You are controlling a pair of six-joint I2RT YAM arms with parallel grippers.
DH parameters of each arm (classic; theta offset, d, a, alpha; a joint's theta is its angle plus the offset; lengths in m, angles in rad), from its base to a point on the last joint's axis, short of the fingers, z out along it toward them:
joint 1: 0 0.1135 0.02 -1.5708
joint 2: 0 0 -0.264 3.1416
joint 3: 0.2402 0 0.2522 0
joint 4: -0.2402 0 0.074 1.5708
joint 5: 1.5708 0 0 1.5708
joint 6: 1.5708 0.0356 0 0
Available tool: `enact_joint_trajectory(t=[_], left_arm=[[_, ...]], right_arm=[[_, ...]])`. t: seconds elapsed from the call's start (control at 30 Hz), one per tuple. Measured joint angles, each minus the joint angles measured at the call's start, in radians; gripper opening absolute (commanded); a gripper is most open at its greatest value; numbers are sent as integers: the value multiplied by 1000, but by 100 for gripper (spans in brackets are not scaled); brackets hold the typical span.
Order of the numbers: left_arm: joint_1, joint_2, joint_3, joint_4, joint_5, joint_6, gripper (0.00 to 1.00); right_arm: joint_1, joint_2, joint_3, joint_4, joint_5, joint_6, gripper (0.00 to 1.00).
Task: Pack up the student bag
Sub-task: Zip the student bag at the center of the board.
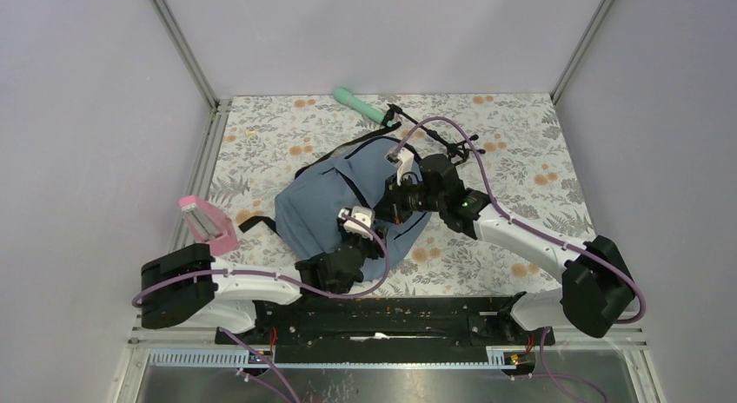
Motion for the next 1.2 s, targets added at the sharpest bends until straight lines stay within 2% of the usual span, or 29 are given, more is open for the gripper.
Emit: enact_joint_trajectory(t=[0.13, 0.27, 0.43, 0.8, 1.2], left_arm=[[-4, 60, 18, 19, -48, -23, 18], [-9, 88, 31, 7, -69, -56, 0], [-12, 75, 21, -8, -77, -100, 0], [-10, -64, -67, -41, -60, -159, 0], [-4, -112, -69, -114, -58, -264, 0]], right_arm=[[2, 3, 0, -2, 14, 1, 0], [2, 16, 2, -8, 21, -1, 0], [4, 56, 64, -67, 34, -24, 0], [22, 228, 270, -204, -5, -48, 0], [29, 246, 315, -242, 11, -42, 0]])
